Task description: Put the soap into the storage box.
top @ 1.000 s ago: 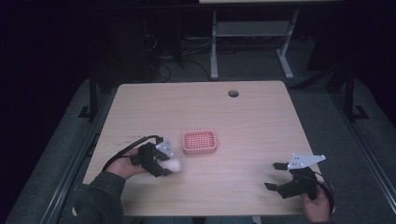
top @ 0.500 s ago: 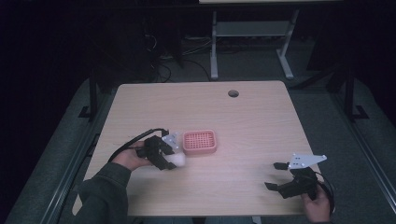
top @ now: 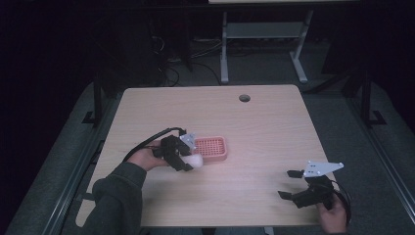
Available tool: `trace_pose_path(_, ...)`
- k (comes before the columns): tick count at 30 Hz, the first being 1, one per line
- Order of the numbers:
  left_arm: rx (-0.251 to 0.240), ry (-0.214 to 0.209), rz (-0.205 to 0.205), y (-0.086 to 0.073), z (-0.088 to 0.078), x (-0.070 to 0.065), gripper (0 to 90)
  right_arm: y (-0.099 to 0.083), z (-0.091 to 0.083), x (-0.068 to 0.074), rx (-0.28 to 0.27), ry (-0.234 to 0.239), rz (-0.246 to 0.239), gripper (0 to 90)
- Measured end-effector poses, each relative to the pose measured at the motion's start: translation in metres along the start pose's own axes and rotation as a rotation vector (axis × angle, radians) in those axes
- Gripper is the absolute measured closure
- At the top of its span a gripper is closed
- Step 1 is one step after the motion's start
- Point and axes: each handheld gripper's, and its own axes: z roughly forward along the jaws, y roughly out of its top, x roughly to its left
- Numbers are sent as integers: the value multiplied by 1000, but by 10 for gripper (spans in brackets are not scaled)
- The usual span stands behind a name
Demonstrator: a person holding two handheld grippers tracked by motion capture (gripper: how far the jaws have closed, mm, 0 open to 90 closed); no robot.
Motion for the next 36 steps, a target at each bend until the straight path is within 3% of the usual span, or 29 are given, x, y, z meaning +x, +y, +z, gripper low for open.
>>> trace_pose_path(27,-8,9,16,31,3,25,493,0,0,-1,-3,1,7,142)
trace_pose_path(36,-4,17,2,38,7,34,493,0,-2,-2,-11,0,4,142)
